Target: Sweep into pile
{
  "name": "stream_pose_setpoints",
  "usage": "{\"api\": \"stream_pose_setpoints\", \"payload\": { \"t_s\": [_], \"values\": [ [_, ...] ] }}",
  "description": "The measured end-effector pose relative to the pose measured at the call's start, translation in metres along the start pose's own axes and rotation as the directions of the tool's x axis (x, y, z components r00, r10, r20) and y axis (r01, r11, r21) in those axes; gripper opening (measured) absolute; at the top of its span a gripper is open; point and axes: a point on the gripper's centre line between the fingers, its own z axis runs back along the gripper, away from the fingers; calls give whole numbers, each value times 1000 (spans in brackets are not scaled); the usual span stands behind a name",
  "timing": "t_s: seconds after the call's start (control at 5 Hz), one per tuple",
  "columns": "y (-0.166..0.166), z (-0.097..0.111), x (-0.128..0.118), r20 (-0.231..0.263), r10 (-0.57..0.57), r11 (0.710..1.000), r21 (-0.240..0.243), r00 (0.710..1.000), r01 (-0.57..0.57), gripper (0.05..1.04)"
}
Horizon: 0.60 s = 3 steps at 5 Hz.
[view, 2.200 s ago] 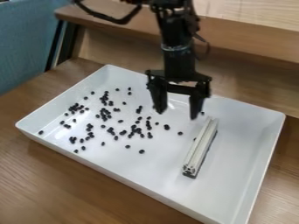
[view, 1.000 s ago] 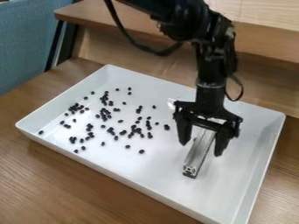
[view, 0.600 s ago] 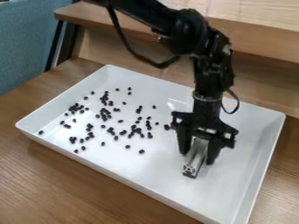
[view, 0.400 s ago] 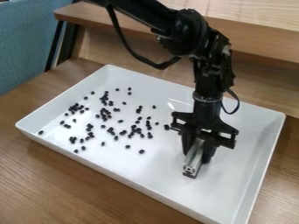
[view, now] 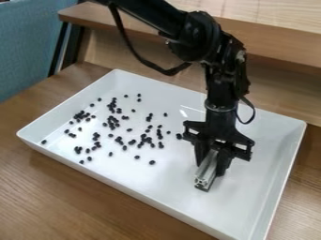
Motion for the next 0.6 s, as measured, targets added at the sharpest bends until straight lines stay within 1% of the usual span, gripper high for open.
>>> {"api": "stream_pose_setpoints", "payload": {
  "t_s": [0.2,0.4,0.6],
  "values": [
    [22,1,-13,-14,-20,1000,14,1000,21,399],
    [49,0,-31,-50,-2,999,47,999,5,399],
    [68,0,-41,-79,10,998,70,997,-5,399]
  ]
}}
